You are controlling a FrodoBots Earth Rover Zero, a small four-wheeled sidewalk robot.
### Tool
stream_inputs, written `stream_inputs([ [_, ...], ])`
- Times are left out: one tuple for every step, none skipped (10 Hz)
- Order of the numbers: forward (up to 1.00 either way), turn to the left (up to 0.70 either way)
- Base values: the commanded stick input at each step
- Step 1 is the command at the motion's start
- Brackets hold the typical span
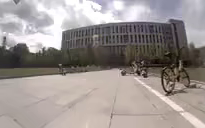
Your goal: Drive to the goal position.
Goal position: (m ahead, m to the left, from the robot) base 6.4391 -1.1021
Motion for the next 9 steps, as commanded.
stream_inputs([
  [0.7,0.14],
  [0.7,0.0],
  [0.7,0.01],
  [0.7,0.07],
  [0.7,0.06],
  [0.7,-0.17],
  [0.7,-0.35],
  [0.7,-0.35],
  [0.7,-0.11],
])
